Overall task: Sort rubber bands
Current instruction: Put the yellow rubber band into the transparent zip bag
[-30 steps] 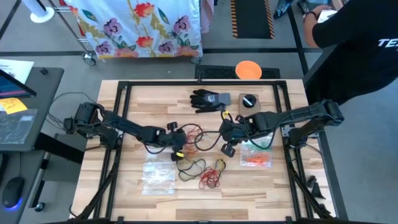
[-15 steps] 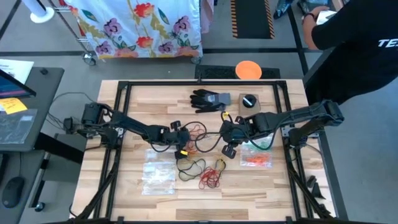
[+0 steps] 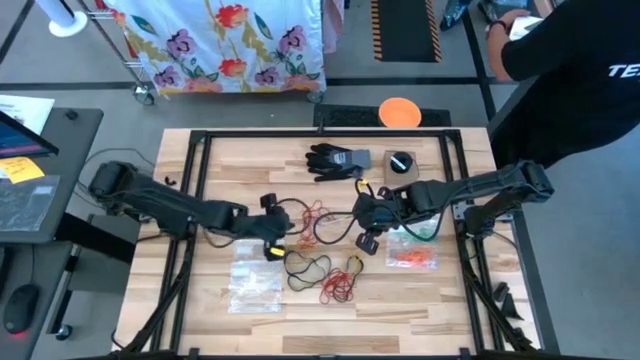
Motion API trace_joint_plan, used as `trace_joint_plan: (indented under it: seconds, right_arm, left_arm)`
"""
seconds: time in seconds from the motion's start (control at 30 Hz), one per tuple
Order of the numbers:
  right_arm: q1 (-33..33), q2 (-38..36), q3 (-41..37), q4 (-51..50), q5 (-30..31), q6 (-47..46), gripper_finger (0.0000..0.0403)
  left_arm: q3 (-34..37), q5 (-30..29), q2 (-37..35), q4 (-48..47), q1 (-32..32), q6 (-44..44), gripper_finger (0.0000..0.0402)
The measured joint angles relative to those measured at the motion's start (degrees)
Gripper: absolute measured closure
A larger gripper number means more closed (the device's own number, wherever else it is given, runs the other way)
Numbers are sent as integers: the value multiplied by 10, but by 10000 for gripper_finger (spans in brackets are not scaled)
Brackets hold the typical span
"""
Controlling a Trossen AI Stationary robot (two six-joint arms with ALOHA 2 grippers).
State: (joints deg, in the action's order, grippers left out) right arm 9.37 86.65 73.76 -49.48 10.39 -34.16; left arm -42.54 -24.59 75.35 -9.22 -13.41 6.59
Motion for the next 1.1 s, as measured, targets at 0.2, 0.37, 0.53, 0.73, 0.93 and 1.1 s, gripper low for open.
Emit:
trace_joint_plan:
  seconds: [0.2,0.37,0.53,0.73,0.93,1.1]
  right_arm:
    - [0,0,0,15,0,-15,397]
    - [0,15,0,59,-1,-20,397]
    - [-9,58,0,104,-36,-15,397]
    - [-21,89,0,180,-52,9,397]
    - [-38,93,0,239,-92,13,397]
    - [-47,92,0,249,-92,13,397]
  left_arm:
    - [0,-2,-100,109,-41,-66,401]
    - [-1,-8,-139,218,-35,-75,401]
    - [-1,-8,-139,274,-22,-82,401]
    - [-1,-8,-132,291,-15,-88,401]
    - [-1,-10,-119,296,-11,-89,401]
    - [-1,-10,-115,297,-11,-89,401]
